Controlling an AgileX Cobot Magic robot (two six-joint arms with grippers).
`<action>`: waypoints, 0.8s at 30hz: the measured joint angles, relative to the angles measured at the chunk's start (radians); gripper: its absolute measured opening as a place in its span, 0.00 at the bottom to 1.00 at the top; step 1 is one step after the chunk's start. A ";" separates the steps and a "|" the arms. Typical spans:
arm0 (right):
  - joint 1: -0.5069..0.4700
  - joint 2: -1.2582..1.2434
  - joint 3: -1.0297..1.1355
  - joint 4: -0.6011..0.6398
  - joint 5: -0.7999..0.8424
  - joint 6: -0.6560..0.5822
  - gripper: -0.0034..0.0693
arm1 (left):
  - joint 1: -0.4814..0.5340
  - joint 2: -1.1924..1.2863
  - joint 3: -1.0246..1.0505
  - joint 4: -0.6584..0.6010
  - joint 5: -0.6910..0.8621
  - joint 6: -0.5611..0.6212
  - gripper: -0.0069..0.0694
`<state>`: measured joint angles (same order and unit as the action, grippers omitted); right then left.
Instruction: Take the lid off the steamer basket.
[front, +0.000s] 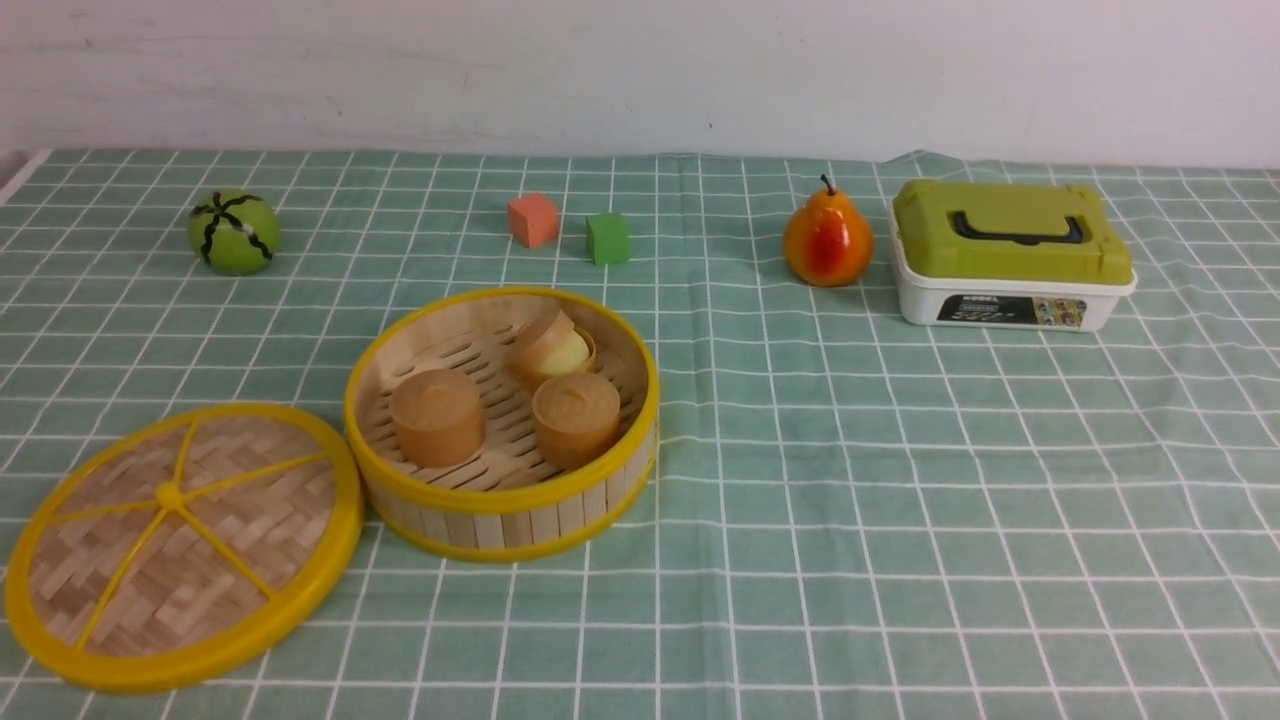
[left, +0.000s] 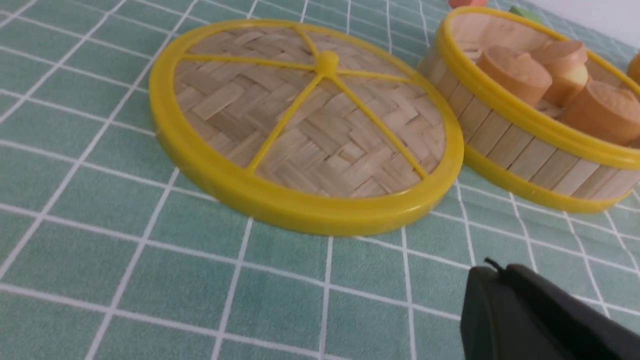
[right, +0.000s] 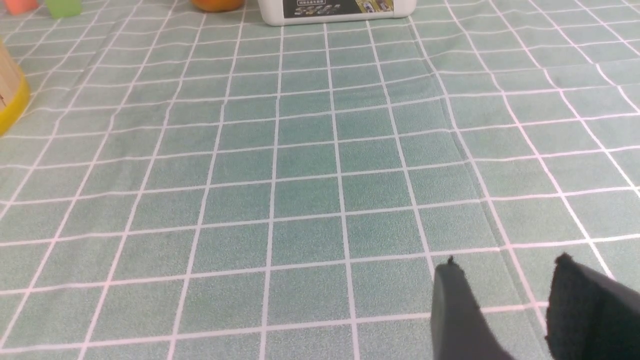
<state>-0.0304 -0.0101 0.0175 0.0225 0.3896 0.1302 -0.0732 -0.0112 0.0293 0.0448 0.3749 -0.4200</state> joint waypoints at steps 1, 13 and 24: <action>0.000 0.000 0.000 0.000 0.000 0.000 0.38 | 0.000 0.000 0.000 0.000 0.005 0.000 0.10; 0.000 0.000 0.000 0.000 0.000 0.000 0.38 | 0.000 0.000 0.000 0.000 0.010 0.000 0.11; 0.000 0.000 0.000 0.000 0.000 0.000 0.38 | 0.000 0.000 0.000 0.000 0.010 0.000 0.12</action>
<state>-0.0304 -0.0101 0.0175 0.0225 0.3896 0.1302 -0.0732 -0.0112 0.0293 0.0448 0.3849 -0.4200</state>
